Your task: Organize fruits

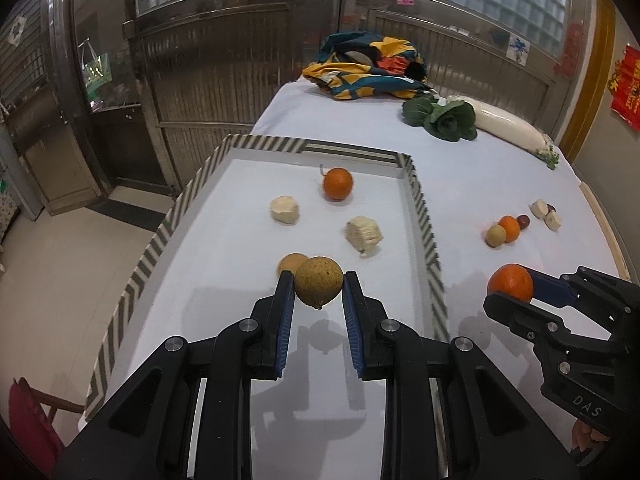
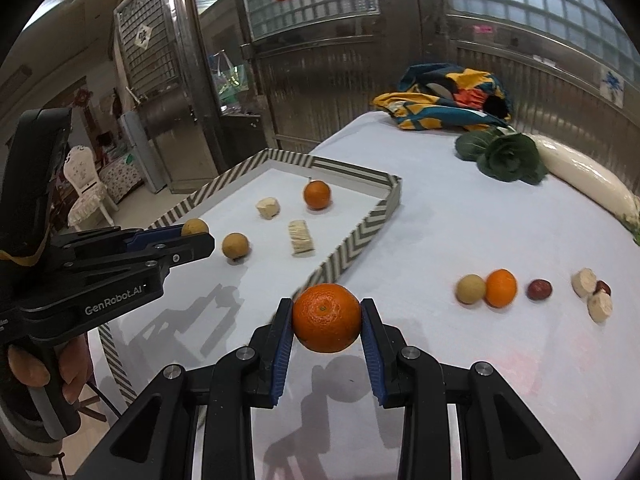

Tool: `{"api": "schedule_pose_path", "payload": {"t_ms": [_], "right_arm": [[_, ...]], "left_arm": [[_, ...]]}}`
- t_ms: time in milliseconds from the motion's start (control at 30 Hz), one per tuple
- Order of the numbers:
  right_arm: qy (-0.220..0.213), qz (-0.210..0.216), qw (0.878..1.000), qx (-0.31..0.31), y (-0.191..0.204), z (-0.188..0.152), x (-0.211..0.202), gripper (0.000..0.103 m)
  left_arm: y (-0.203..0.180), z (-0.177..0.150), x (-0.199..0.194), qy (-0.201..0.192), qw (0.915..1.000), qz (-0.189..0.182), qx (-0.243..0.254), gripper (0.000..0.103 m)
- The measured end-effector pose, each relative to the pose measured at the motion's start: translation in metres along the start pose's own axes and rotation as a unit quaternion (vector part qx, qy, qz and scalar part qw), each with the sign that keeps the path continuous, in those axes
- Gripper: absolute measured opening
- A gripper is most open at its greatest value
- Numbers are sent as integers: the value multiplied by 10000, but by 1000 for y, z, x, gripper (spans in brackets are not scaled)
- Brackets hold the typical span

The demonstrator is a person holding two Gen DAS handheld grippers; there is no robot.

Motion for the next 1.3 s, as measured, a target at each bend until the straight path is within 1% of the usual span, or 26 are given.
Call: {"api": "schedule_pose_path", "payload": {"t_ms": [500, 800, 867, 967, 1133, 1300], "right_arm": [[72, 172, 9995, -270, 30, 10, 14, 32], [122, 219, 9989, -405, 41, 19, 23, 32], [170, 251, 9984, -485, 45, 22, 29, 32], [300, 249, 9975, -594, 49, 28, 42, 32], [518, 263, 9953, -770, 55, 33, 64, 32], [689, 204, 9941, -811, 54, 36, 85, 32]], "left_arm": [[30, -2, 7, 89, 9996, 181, -217, 23], [44, 0, 16, 314, 9987, 134, -369, 23], [47, 1, 21, 395, 9984, 179, -364, 23], [49, 0, 28, 511, 9979, 146, -382, 23], [53, 2, 37, 629, 9970, 265, -358, 23], [55, 7, 43, 722, 9963, 328, -316, 23]]}}
Point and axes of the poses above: each gripper's, at about its wrist camera, not at the fingertips, and x roughly the way its jaws point, y to its left, z to its top, the point moved 9 cm from there along x, roughly the way its jaws point, and after that the axes turned 6 degrees about y, right-handed, at the moved point
